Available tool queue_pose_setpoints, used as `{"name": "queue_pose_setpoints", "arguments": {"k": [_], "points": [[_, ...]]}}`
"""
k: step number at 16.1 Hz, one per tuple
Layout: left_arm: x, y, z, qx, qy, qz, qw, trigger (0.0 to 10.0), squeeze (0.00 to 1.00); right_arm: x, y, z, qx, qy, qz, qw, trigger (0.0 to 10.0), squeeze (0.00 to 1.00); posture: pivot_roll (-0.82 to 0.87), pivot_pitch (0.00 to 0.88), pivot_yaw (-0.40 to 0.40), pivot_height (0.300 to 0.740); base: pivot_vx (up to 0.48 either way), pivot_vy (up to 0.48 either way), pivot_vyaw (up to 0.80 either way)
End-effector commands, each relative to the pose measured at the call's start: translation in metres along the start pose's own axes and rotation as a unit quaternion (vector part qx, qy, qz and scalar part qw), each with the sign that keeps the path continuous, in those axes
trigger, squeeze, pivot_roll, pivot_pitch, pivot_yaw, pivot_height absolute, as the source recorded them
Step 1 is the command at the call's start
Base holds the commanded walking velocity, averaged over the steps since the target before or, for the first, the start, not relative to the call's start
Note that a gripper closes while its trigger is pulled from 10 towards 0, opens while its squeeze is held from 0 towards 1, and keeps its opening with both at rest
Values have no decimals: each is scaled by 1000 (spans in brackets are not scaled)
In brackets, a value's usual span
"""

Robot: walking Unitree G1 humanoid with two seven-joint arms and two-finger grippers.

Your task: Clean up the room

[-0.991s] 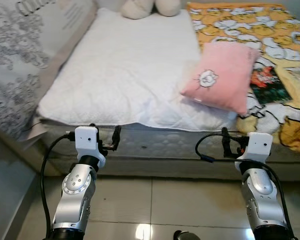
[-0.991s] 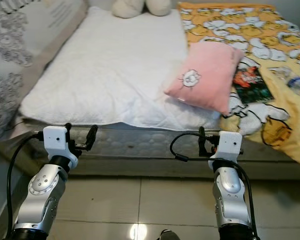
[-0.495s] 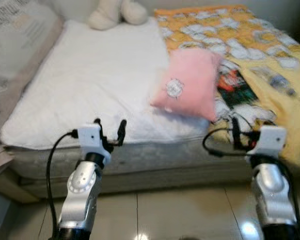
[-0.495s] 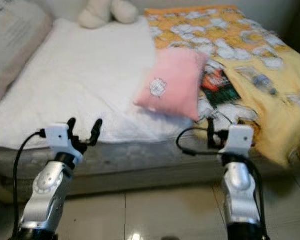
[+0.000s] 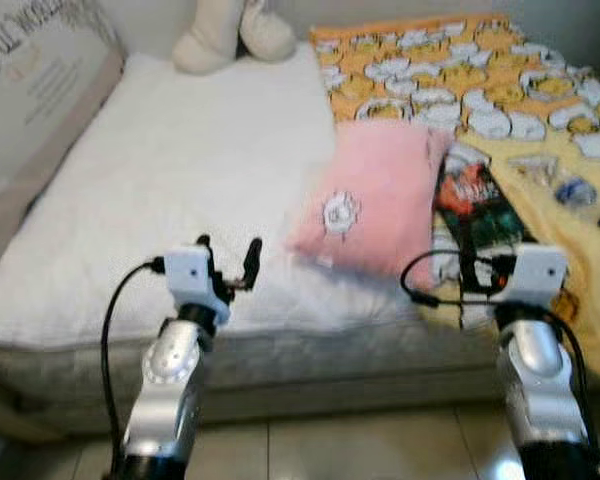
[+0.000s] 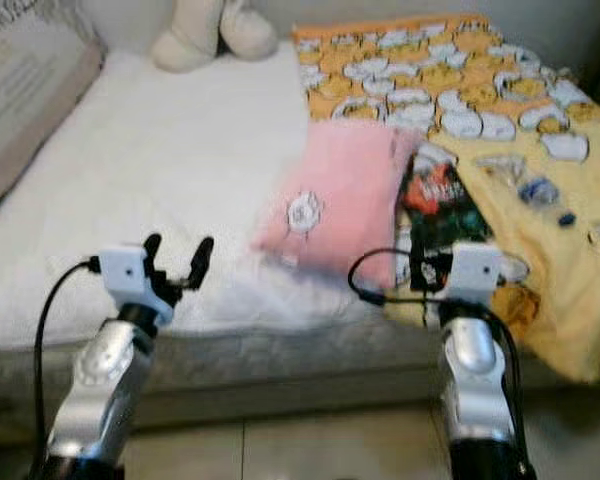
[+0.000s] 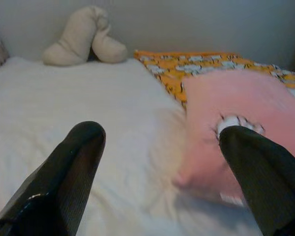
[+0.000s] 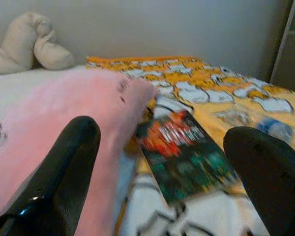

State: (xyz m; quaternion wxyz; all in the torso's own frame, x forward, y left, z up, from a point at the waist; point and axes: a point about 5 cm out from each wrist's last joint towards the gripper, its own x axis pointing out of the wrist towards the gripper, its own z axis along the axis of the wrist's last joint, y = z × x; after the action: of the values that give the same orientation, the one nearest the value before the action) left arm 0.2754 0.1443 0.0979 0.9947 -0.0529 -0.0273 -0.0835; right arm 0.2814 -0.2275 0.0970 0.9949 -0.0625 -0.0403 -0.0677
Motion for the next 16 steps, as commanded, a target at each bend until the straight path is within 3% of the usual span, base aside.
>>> {"name": "queue_pose_setpoints", "arguments": {"k": [1, 8, 11, 16], "points": [[0, 8, 4, 11, -6, 8, 1000, 10000, 0, 3, 9, 3, 5, -2, 10, 1000, 10000, 0, -134, 0, 77, 740, 446, 0, 0], [8, -3, 6, 15, -2, -37, 999, 10000, 0, 8, -7, 9, 7, -6, -40, 999, 10000, 0, -145, 0, 87, 740, 447, 0, 0], [20, -12, 4, 40, 19, -64, 997, 10000, 0, 6, -11, 6, 4, 2, -42, 999, 10000, 0, -151, 0, 96, 740, 0, 0, 0], [18, -24, 2, 21, 18, -90, 996, 10000, 0, 2, -9, 4, 5, 10, -38, 999, 10000, 0, -165, 0, 105, 740, 240, -297, 0]]}}
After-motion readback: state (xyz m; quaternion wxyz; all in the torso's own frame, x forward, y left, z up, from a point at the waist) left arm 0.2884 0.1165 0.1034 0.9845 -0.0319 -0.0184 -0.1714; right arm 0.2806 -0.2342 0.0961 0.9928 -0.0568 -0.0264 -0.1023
